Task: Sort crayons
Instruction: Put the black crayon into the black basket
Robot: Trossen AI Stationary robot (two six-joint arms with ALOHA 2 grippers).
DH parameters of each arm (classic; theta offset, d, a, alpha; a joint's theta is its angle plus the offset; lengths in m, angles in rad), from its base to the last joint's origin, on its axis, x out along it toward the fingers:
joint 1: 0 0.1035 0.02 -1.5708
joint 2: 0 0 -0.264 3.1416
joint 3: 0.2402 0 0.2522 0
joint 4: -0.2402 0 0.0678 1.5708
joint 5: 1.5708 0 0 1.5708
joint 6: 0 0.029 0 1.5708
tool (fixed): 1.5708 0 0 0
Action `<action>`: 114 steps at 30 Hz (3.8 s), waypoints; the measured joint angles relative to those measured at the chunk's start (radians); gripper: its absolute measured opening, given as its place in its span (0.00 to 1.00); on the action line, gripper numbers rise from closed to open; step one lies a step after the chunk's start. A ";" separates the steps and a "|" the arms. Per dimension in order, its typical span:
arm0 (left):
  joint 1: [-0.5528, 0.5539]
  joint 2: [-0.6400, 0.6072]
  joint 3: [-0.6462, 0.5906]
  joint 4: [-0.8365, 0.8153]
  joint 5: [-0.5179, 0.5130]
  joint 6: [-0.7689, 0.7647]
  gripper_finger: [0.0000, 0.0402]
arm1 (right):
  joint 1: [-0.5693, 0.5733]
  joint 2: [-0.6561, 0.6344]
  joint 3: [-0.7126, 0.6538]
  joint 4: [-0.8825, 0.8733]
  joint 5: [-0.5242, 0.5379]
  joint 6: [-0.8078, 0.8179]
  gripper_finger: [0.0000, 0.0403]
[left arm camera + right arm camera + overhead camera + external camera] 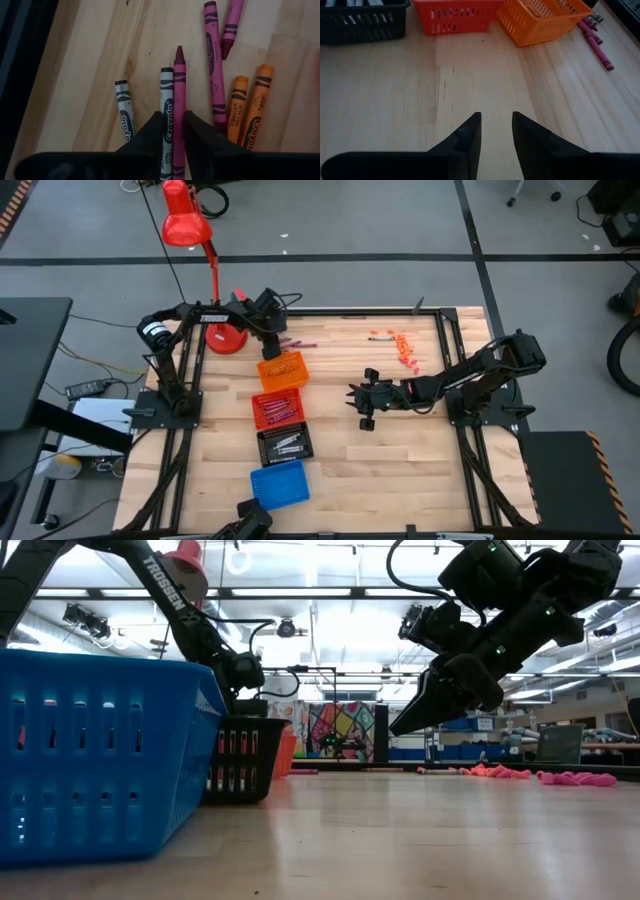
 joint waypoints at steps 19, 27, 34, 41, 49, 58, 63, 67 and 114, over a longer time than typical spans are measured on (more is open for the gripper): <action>-0.011 -0.153 -0.006 -0.079 0.000 -0.053 0.19 | 0.000 0.000 0.000 0.000 -0.004 0.000 0.28; -0.023 -0.178 -0.004 -0.063 0.001 -0.052 0.20 | 0.003 0.000 0.000 0.002 -0.009 0.005 0.28; 0.019 -0.107 -0.003 -0.015 -0.045 -0.039 0.22 | 0.016 0.000 0.000 0.009 -0.022 0.014 0.28; 0.041 -0.073 -0.003 0.024 -0.053 -0.032 0.36 | 0.018 0.000 0.000 0.015 -0.022 0.005 0.28; 0.078 -0.061 -0.002 0.032 -0.056 -0.002 0.44 | 0.018 0.000 0.000 0.016 -0.021 0.004 0.28; 0.087 0.002 0.004 0.046 -0.043 0.008 0.44 | 0.018 0.000 0.000 0.016 -0.018 0.001 0.28; 0.086 0.012 0.003 0.041 -0.049 0.001 0.44 | 0.018 0.000 0.000 0.016 -0.018 0.000 0.28; 0.085 -0.007 0.000 0.038 -0.068 -0.029 0.44 | 0.017 0.000 0.000 0.016 -0.018 -0.001 0.28; 0.074 -0.002 0.000 -0.019 -0.045 -0.105 0.06 | 0.017 0.000 0.000 0.045 -0.037 -0.002 0.28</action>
